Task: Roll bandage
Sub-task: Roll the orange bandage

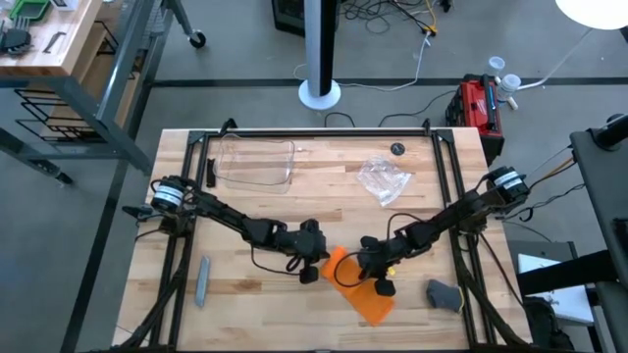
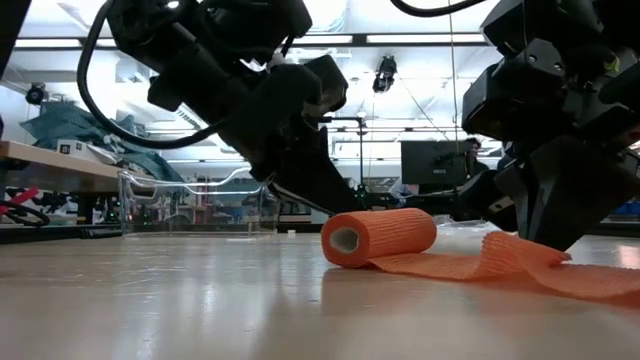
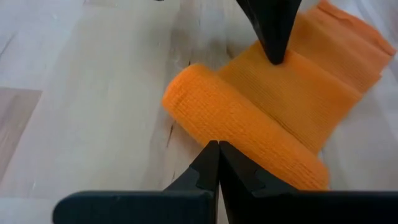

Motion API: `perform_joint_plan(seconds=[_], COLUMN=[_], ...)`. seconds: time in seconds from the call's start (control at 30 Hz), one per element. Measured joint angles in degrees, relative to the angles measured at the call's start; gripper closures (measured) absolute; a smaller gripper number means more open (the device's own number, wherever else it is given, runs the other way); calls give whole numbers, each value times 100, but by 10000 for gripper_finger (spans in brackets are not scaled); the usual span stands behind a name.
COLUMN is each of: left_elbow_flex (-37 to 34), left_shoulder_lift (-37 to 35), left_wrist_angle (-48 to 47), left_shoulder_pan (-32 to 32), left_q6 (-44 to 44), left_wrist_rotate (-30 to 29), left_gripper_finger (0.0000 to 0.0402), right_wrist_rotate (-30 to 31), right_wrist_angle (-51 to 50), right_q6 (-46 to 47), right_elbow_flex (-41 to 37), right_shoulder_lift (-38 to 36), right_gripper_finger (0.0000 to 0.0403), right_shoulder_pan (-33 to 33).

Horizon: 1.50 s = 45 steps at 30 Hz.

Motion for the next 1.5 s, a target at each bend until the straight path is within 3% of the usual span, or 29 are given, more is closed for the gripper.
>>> perform_joint_plan(seconds=[0.3, 0.83, 1.37, 1.5], left_elbow_flex=[0, 0, 0, 0], left_shoulder_lift=[17, 17, 24, 24], left_wrist_angle=[27, 55, 118, 221], left_shoulder_pan=[0, -22, -44, -50], left_q6=[-18, -82, -195, -216], left_wrist_rotate=[56, 106, 134, 195], left_gripper_finger=[401, 401, 401, 401], right_wrist_rotate=[152, 1125, 1162, 1589], right_wrist_angle=[83, -243, -326, -353], right_q6=[-31, -193, -196, -196], right_elbow_flex=[78, 161, 160, 160], right_shoulder_lift=[-21, -343, -371, -372], right_gripper_finger=[403, 403, 403, 403], right_shoulder_pan=[-2, -20, -59, -59])
